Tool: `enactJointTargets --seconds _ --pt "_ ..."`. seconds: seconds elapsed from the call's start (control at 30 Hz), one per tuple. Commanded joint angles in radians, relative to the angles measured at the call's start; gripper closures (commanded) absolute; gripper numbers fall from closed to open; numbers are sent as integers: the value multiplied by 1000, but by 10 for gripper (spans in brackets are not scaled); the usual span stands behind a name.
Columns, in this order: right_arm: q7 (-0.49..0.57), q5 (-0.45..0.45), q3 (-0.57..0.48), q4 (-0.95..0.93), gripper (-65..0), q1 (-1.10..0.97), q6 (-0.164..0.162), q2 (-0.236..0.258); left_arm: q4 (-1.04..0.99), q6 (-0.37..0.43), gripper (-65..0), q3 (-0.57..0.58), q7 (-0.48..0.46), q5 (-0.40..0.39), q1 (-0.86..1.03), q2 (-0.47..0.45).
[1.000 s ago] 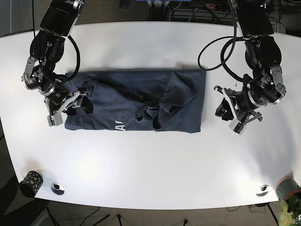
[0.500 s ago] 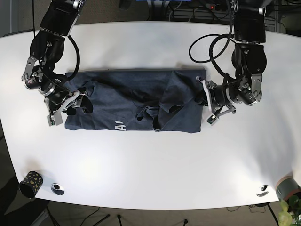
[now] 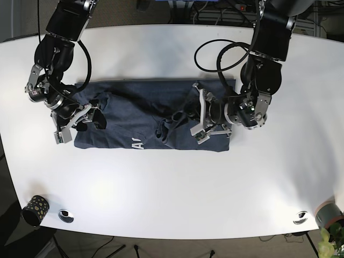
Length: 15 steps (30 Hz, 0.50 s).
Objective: Fold the T-shirt properly
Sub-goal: 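Release the left gripper and press it onto the folded shirt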
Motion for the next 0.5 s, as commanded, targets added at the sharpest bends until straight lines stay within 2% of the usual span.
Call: enactJointTargets --seconds 0.0,0.23,0.47 --pt "22 16 3 16 -422 15 3 14 19 -2 -44 25 -19 -20 -37 21" --pt "22 16 3 16 -422 15 3 14 42 -2 -44 94 -16 -19 -80 130" --pt "22 20 3 22 -423 15 3 14 182 -2 -44 40 -13 -13 -77 138"
